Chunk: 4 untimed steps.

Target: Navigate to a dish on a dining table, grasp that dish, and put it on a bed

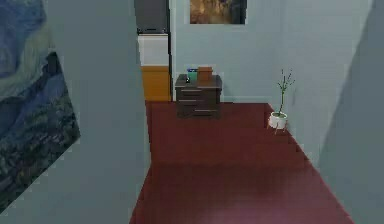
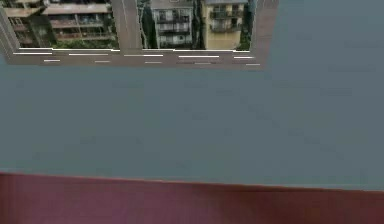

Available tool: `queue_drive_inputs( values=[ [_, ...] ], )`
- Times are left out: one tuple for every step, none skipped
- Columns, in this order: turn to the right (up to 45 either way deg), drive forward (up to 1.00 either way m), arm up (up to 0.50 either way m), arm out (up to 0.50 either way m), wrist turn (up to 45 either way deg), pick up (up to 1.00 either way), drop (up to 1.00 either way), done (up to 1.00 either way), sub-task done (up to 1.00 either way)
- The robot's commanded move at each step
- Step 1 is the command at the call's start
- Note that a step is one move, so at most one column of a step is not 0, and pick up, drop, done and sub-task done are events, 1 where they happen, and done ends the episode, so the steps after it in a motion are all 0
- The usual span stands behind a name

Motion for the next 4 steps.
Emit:
queue_drive_inputs(
  values=[
    [0.0,1.00,0.00,0.00,0.0,0.00,0.00,0.00,0.00],
    [0.0,0.90,0.00,0.00,0.0,0.00,0.00,0.00,0.00],
    [-18.0,0.00,0.00,0.00,0.0,0.00,0.00,0.00,0.00],
    [0.0,0.40,0.00,0.00,0.0,0.00,0.00,0.00,0.00]
  ],
)
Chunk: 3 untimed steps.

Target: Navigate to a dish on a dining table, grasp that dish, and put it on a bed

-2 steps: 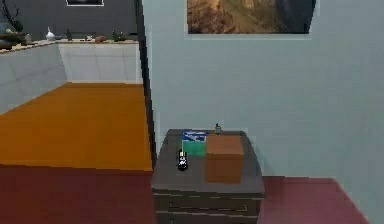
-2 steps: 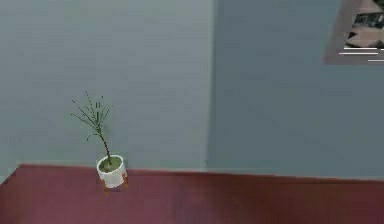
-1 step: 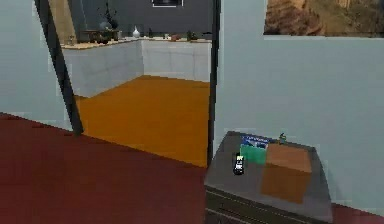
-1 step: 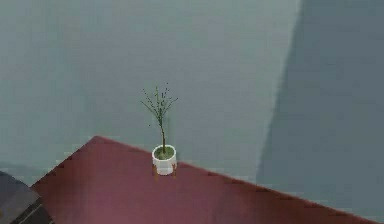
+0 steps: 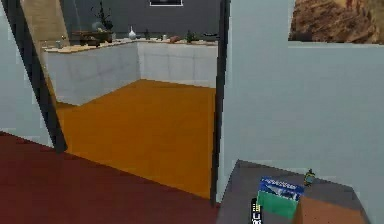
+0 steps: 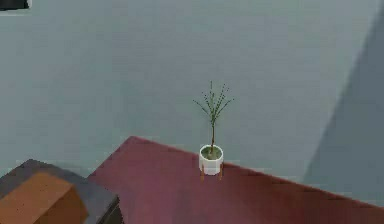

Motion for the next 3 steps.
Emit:
queue_drive_inputs(
  values=[
    [-45.0,0.00,0.00,0.00,0.0,0.00,0.00,0.00,0.00],
    [-24.0,0.00,0.00,0.00,0.0,0.00,0.00,0.00,0.00],
    [0.0,1.00,0.00,0.00,0.0,0.00,0.00,0.00,0.00]
  ],
)
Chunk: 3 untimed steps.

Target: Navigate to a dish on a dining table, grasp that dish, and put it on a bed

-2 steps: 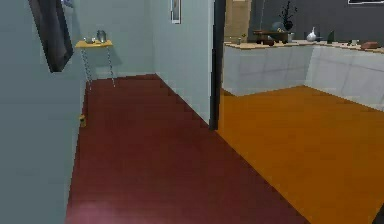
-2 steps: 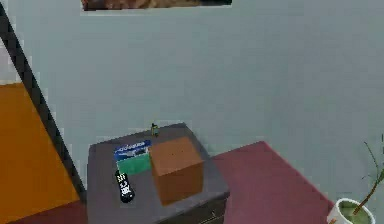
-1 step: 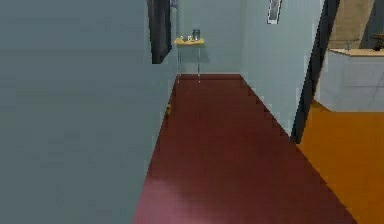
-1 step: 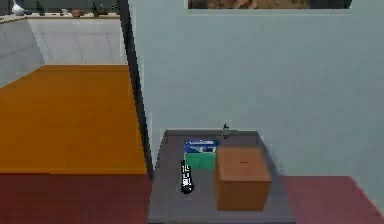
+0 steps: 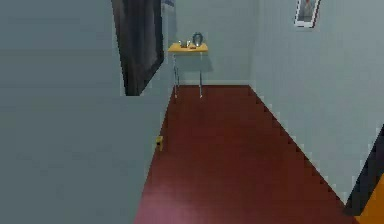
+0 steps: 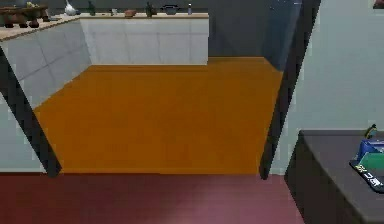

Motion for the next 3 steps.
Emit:
queue_drive_inputs(
  values=[
    [0.0,1.00,0.00,0.00,0.0,0.00,0.00,0.00,0.00],
    [-9.0,0.00,0.00,0.00,0.0,0.00,0.00,0.00,0.00],
    [-3.0,0.00,0.00,0.00,0.0,0.00,0.00,0.00,0.00]
  ],
)
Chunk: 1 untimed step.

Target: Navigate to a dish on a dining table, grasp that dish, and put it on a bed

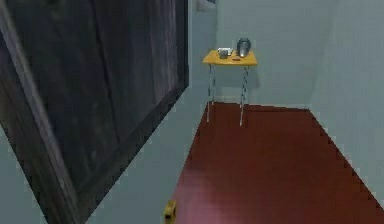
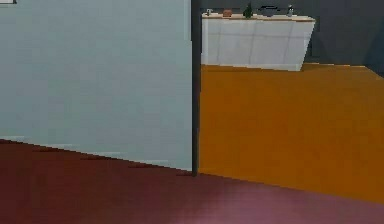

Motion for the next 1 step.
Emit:
queue_drive_inputs(
  values=[
    [0.0,0.10,0.00,0.00,0.0,0.00,0.00,0.00,0.00]
  ],
)
